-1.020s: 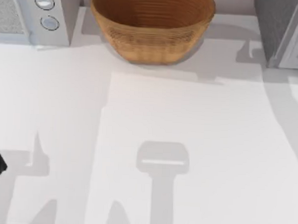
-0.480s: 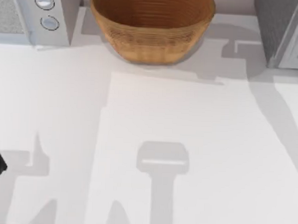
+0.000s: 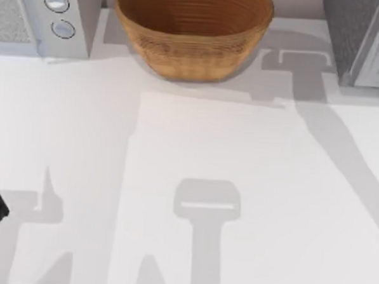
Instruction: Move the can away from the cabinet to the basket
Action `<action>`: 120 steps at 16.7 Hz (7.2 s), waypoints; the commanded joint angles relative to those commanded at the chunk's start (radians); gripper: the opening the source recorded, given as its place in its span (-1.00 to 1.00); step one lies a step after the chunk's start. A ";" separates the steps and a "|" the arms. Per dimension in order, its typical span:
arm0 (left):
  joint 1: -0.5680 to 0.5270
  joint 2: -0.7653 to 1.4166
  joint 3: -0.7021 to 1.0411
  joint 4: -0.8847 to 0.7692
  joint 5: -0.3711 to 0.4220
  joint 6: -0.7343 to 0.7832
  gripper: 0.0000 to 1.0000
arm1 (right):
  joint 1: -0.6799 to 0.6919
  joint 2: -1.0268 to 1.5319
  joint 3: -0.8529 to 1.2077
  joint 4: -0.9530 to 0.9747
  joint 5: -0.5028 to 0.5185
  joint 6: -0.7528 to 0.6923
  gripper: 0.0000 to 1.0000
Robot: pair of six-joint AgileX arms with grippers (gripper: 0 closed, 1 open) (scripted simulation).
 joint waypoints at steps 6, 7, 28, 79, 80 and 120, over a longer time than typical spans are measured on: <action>0.000 0.000 0.000 0.000 0.000 0.000 1.00 | -0.043 0.127 0.133 -0.002 -0.042 0.000 1.00; 0.000 0.000 0.000 0.000 0.000 0.000 1.00 | -0.054 0.157 0.163 -0.002 -0.053 0.000 1.00; 0.000 0.000 0.000 0.000 0.000 0.000 1.00 | -0.077 0.214 0.220 -0.002 -0.075 0.000 -1.00; 0.000 0.000 0.000 0.000 0.000 0.000 1.00 | -0.428 -1.469 -1.827 0.356 -0.457 -0.011 -1.00; 0.000 0.000 0.000 0.000 0.000 0.000 1.00 | -0.428 -1.469 -1.827 0.356 -0.457 -0.011 -1.00; 0.000 0.000 0.000 0.000 0.000 0.000 1.00 | 0.231 0.919 0.108 0.786 0.228 0.010 -1.00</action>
